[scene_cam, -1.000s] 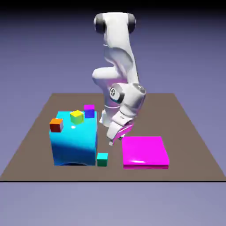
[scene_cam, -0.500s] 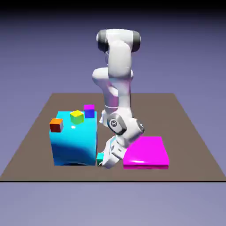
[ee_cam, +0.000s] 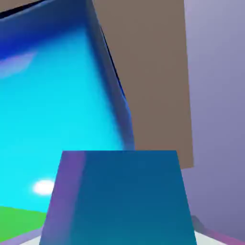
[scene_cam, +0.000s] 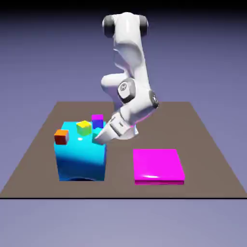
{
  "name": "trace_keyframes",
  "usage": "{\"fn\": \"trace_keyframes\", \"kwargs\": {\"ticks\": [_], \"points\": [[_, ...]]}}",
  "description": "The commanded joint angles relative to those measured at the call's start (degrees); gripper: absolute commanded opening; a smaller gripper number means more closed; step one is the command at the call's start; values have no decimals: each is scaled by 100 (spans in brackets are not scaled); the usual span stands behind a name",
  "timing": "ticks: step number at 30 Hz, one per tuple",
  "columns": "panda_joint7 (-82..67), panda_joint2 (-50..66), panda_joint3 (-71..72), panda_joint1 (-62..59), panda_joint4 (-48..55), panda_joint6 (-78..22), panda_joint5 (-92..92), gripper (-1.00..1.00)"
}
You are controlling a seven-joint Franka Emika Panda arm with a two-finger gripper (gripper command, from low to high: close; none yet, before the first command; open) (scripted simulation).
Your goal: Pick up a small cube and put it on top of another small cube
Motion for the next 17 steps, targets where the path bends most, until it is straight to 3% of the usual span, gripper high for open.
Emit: {"fn": "trace_keyframes", "kwargs": {"ticks": [1, 4, 7, 11, 12, 17], "points": [[-52, -208, -141, 77, 8, -220, 146, -100], [-214, -831, -562, 152, 31, -893, 617, -100], [-105, -988, -751, 186, -110, -948, 846, -100], [94, -865, -1058, -32, -851, -30, 509, -100], [94, -865, -1058, -32, -852, -30, 509, 100], [-105, -988, -751, 186, -110, -948, 846, 100]]}}
